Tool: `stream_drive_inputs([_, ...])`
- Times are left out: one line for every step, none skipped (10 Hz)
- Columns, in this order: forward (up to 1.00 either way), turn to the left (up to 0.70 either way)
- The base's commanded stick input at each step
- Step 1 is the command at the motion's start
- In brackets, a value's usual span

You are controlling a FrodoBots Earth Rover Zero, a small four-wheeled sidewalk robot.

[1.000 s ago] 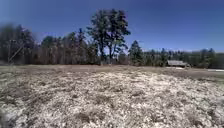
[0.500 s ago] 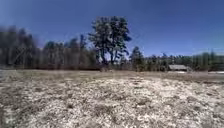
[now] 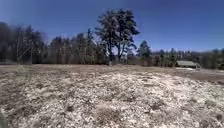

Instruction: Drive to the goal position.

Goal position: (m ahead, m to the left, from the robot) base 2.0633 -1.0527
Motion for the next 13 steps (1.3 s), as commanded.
stream_drive_inputs([0.7,0.0])
stream_drive_inputs([0.7,0.0])
stream_drive_inputs([0.7,0.0])
stream_drive_inputs([0.7,0.0])
stream_drive_inputs([0.7,0.0])
stream_drive_inputs([0.7,0.0])
stream_drive_inputs([0.7,0.0])
stream_drive_inputs([0.7,0.0])
stream_drive_inputs([0.7,0.0])
stream_drive_inputs([0.7,0.0])
stream_drive_inputs([0.7,0.0])
stream_drive_inputs([0.7,0.0])
stream_drive_inputs([0.7,0.0])
